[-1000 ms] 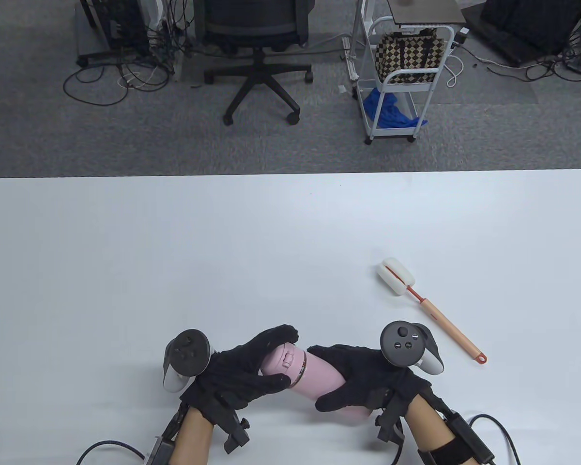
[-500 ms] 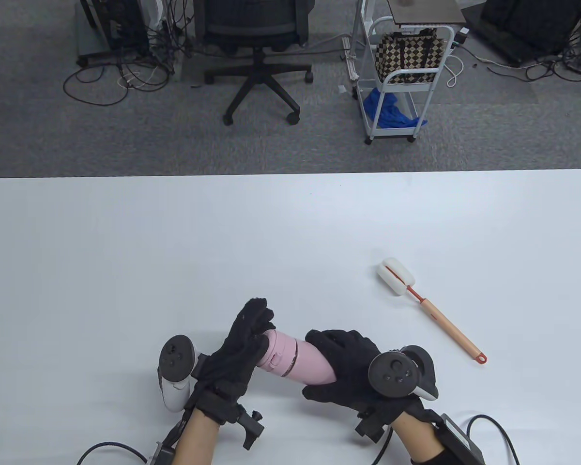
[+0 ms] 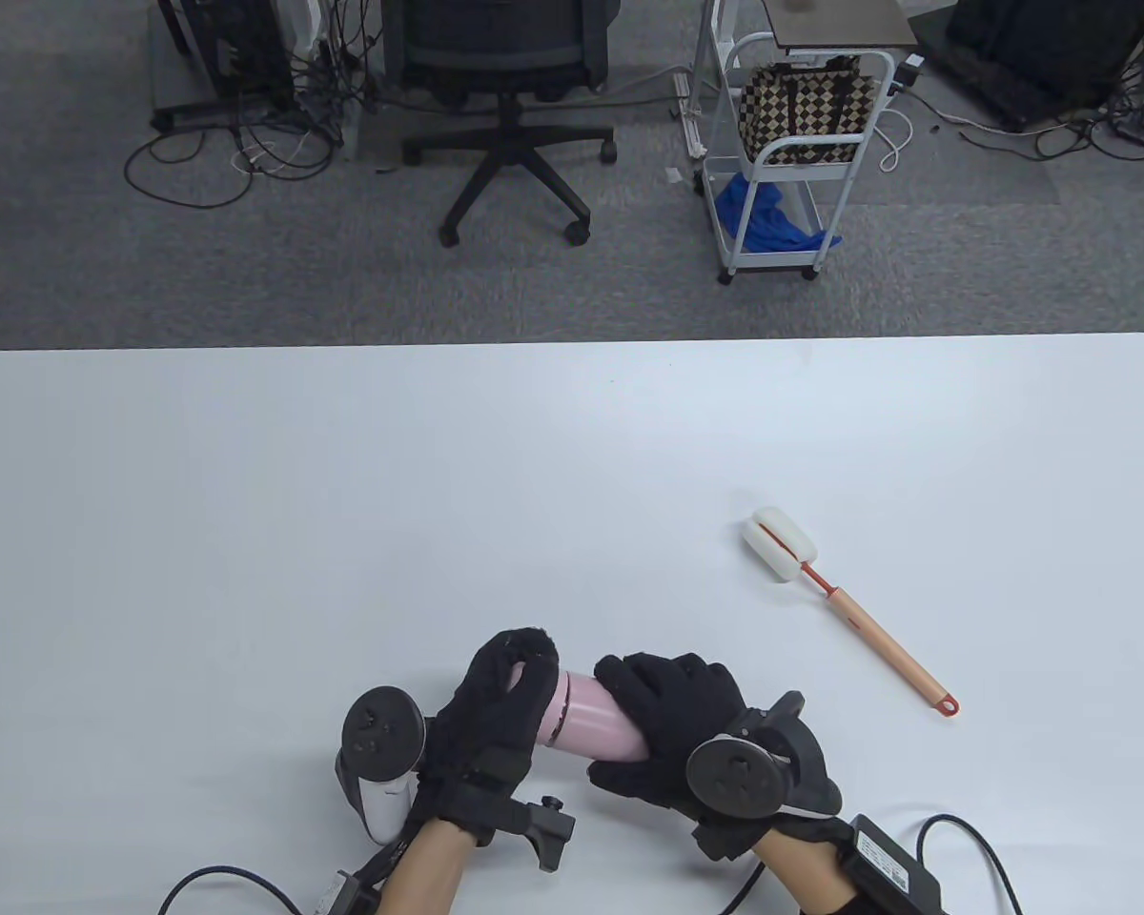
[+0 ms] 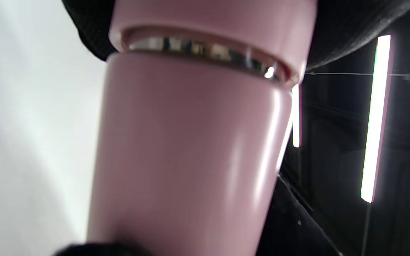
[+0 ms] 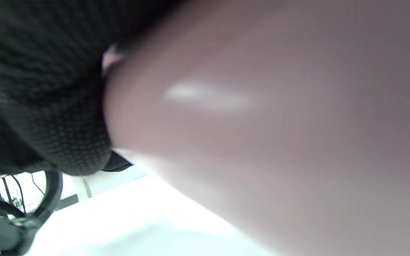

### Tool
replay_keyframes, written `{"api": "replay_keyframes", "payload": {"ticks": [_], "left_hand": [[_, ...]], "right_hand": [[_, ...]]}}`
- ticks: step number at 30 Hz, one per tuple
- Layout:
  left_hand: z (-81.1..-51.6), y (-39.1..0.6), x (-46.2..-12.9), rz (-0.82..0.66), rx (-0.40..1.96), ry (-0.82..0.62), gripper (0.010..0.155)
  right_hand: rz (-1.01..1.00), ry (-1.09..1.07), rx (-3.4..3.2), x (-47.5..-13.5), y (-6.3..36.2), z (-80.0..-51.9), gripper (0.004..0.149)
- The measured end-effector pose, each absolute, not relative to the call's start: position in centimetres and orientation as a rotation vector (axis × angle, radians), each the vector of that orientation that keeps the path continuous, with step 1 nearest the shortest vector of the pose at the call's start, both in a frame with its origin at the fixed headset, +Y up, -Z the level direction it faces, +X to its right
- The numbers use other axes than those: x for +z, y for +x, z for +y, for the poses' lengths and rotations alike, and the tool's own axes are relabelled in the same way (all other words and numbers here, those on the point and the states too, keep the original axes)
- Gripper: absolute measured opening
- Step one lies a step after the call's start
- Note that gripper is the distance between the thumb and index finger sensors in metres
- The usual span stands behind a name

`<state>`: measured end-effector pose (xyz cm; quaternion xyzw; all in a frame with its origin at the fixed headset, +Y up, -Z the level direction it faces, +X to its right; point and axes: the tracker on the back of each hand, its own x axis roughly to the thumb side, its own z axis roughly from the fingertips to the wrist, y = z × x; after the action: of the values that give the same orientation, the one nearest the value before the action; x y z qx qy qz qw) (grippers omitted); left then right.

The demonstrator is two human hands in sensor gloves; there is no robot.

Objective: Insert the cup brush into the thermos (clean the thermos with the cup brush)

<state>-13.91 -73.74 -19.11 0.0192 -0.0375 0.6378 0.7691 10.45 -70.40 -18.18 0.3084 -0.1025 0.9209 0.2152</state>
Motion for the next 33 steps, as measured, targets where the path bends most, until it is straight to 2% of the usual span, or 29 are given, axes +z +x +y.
{"api": "replay_keyframes", "payload": {"ticks": [3, 4, 6, 8, 10, 12, 13, 15, 16, 17, 19, 20, 23, 27, 29, 30, 31, 32, 33], "left_hand": [[-73.8, -13.7, -19.0, -0.155, 1.414, 0.121, 0.036], [-73.1, -13.4, -19.0, -0.194, 1.406, 0.18, 0.036], [-72.6, -13.3, -19.0, -0.244, 1.317, 0.144, 0.036], [-72.5, -13.3, -18.9, -0.268, 1.336, 0.139, 0.035], [-72.3, -13.3, -19.1, -0.365, 1.339, 0.142, 0.034], [-72.0, -13.3, -19.4, -0.477, 1.322, 0.107, 0.034], [-72.0, -13.2, -19.5, -0.528, 1.321, 0.094, 0.034], [-72.0, -13.1, -19.1, -0.441, 1.384, 0.168, 0.033], [-71.7, -13.0, -19.0, -0.441, 1.3, 0.176, 0.034], [-71.8, -13.2, -19.1, -0.452, 1.259, 0.179, 0.034], [-71.6, -13.4, -19.2, -0.472, 1.322, 0.186, 0.035], [-71.4, -13.6, -19.3, -0.483, 1.34, 0.18, 0.036], [-70.8, -13.9, -19.3, -0.553, 1.361, 0.168, 0.035], [-70.6, -14.2, -19.5, -0.622, 1.392, 0.117, 0.034], [-70.5, -14.1, -19.5, -0.673, 1.387, 0.091, 0.033], [-70.2, -13.9, -19.3, -0.714, 1.446, 0.03, 0.034], [-69.8, -13.9, -19.3, -0.746, 1.438, 0.059, 0.034], [-69.5, -13.8, -19.5, -0.799, 1.377, 0.045, 0.035], [-69.6, -13.7, -19.4, -0.842, 1.412, 0.003, 0.035]], "right_hand": [[-0.212, 0.816, 2.496, -19.0, 11.2, -70.3, 0.081], [-0.077, 0.787, 2.359, -19.0, 11.4, -70.6, 0.081], [-0.079, 0.796, 2.367, -19.3, 11.6, -70.6, 0.083], [-0.033, 0.82, 2.329, -19.6, 11.8, -70.6, 0.084], [0.018, 0.838, 2.288, -19.9, 12.0, -70.7, 0.084], [0.16, 0.868, 2.182, -20.5, 12.1, -71.0, 0.078], [0.189, 0.877, 2.16, -20.5, 12.0, -71.1, 0.081], [0.069, 0.86, 2.226, -19.9, 11.8, -71.3, 0.085], [-0.017, 0.84, 2.268, -19.7, 11.5, -71.7, 0.085], [0.042, 0.86, 2.264, -19.7, 11.2, -72.0, 0.086], [0.022, 0.842, 2.214, -20.0, 11.3, -72.0, 0.088], [0.013, 0.854, 2.157, -20.0, 11.3, -71.8, 0.087], [0.082, 0.868, 2.069, -20.0, 11.1, -71.6, 0.1], [0.127, 0.863, 1.98, -20.1, 11.1, -71.9, 0.098], [0.203, 0.874, 1.933, -20.5, 11.1, -72.1, 0.099], [0.354, 0.884, 1.779, -20.7, 11.1, -72.9, 0.099], [0.388, 0.854, 1.7, -20.6, 11.1, -73.0, 0.098], [0.362, 0.851, 1.731, -20.7, 10.9, -73.2, 0.099], [0.439, 0.877, 1.679, -21.0, 10.9, -73.6, 0.1]]}}
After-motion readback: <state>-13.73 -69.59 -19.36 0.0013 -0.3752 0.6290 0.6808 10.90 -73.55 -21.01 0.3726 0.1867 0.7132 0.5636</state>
